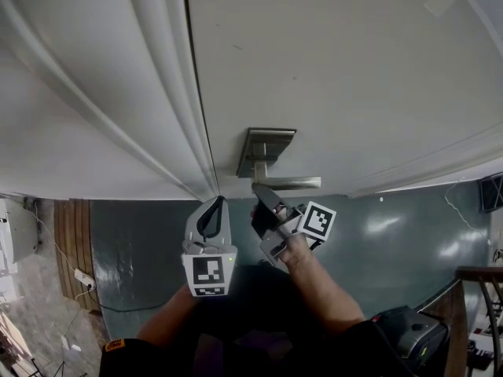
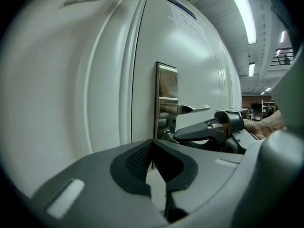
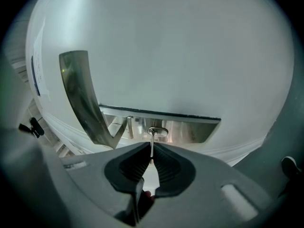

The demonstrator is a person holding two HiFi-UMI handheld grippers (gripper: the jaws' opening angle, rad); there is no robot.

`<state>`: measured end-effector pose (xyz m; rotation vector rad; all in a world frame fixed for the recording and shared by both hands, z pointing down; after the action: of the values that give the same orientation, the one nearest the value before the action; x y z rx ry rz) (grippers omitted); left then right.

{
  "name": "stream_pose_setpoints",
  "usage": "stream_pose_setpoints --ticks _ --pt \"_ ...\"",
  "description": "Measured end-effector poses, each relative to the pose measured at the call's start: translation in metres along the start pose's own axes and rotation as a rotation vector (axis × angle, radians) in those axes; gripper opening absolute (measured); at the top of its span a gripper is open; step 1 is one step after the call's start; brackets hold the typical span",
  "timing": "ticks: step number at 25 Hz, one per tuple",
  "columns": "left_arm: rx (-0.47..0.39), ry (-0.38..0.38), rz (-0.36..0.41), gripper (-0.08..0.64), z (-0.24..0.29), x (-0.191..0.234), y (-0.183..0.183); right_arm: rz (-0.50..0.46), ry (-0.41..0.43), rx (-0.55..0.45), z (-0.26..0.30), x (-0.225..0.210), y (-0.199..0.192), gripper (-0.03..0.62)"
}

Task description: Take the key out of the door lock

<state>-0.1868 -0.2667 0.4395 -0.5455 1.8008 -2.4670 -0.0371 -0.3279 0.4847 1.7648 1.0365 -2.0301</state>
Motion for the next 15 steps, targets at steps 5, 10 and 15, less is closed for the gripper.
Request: stream_pose_setpoints --ticks 5,10,15 --pt "-0.010 -0.007 0.004 0.018 -0.005 -0.002 0.002 0.031 0.012 0.003 -0.011 0.005 -0.012 0.015" --pt "-0.017 -0.026 0.001 0.018 -0.010 -0.006 0.003 0.031 0.023 0.013 -0.024 0.014 -0.023 0.015" --pt "-0.018 -0.046 -0.010 0.018 -0.012 -0.014 -0.002 0.031 0.041 0.027 -0.037 0.023 -0.027 0.015"
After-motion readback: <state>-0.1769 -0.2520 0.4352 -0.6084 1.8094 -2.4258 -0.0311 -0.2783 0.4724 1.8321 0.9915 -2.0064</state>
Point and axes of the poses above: the fingertips, and each gripper's own axes: z forward along the fingers, x to its left, y out of its top, the point moved 7 cm from there along -z, backward along the fingers, and after that the axes turned 13 degrees about -z, right-handed, at the moved point
